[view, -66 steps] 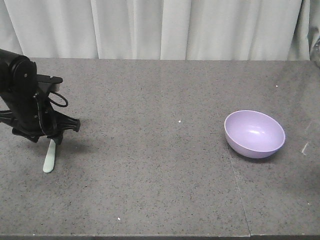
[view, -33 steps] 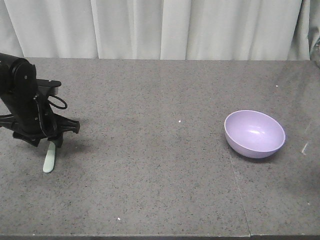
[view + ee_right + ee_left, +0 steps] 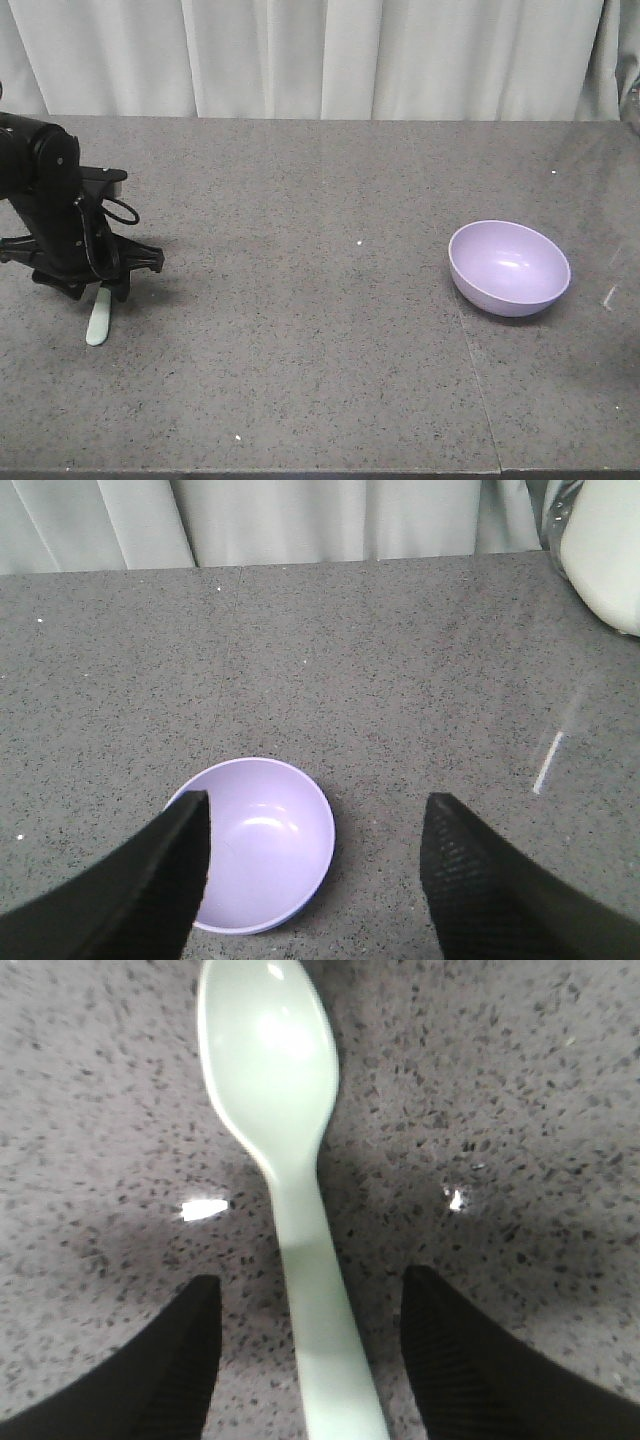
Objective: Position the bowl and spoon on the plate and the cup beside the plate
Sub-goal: 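Close the left gripper on the spoon handle, then lift the spoon upright with the left gripper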
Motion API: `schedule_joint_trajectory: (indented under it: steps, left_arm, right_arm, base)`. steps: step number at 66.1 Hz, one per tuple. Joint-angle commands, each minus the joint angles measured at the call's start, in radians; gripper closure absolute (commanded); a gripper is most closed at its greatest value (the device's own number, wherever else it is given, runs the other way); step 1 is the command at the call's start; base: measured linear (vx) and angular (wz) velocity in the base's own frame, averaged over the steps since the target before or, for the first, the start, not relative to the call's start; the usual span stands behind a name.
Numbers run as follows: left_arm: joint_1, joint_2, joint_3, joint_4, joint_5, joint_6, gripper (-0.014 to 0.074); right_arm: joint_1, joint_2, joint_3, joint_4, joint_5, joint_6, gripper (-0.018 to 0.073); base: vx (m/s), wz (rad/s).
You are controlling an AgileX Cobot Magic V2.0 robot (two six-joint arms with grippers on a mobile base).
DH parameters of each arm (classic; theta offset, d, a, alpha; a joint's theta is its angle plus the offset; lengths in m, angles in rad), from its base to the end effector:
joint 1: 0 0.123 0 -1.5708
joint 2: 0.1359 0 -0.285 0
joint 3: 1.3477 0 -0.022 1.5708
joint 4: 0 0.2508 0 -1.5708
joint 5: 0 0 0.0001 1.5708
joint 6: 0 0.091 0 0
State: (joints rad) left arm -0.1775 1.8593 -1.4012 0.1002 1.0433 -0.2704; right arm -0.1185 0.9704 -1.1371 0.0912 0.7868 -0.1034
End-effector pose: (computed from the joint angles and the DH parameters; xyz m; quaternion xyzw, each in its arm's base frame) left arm 0.3688 -0.0582 0.2228 -0.0245 0.9956 0.0266 0.0862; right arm 0.1872 -0.0164 0.4160 0.0185 0.8673 -0.0111 0.4973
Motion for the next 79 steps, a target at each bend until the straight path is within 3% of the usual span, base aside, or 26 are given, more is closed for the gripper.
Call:
schedule_joint_trajectory:
  steps: [1,26,36,49,69,79]
  left_arm:
    - [-0.001,-0.022,-0.026,-0.011,-0.011,-0.004,0.0202]
    - [-0.001,-0.001,-0.026,-0.009,0.027,0.030,0.0234]
    - [-0.001,-0.001,-0.026,-0.009,0.047,0.071,0.0362]
    - [-0.001,-0.001,-0.026,-0.009,0.061,0.095,0.0607]
    - [-0.002,-0.050,-0.027,-0.022,0.049,0.126,0.0603]
    - [-0.002,-0.146,-0.027,-0.088,-0.021,0.138,0.0603]
  right_arm:
    - [-0.002,-0.008,-0.030,0.000,-0.054,-0.009,0.0104]
    - [-0.002,-0.008,-0.030,0.001,-0.055,-0.009,0.0104]
    - [-0.002,-0.008,-0.030,0.001,-0.056,-0.009,0.0104]
    - [-0.002,-0.008,-0.030,0.000,-0.050,-0.018,0.0104]
    - [-0.002,-0.007,-0.030,-0.011,-0.041,-0.017,0.0104]
    - [-0.004,0.013,-0.033,-0.012,-0.042,-0.001,0.0104]
  base:
    - [0.00,0.00]
    - [0.00,0.00]
    - [0.00,0.00]
    - [0.00,0.00]
    - [0.00,0.00]
    - [0.00,0.00]
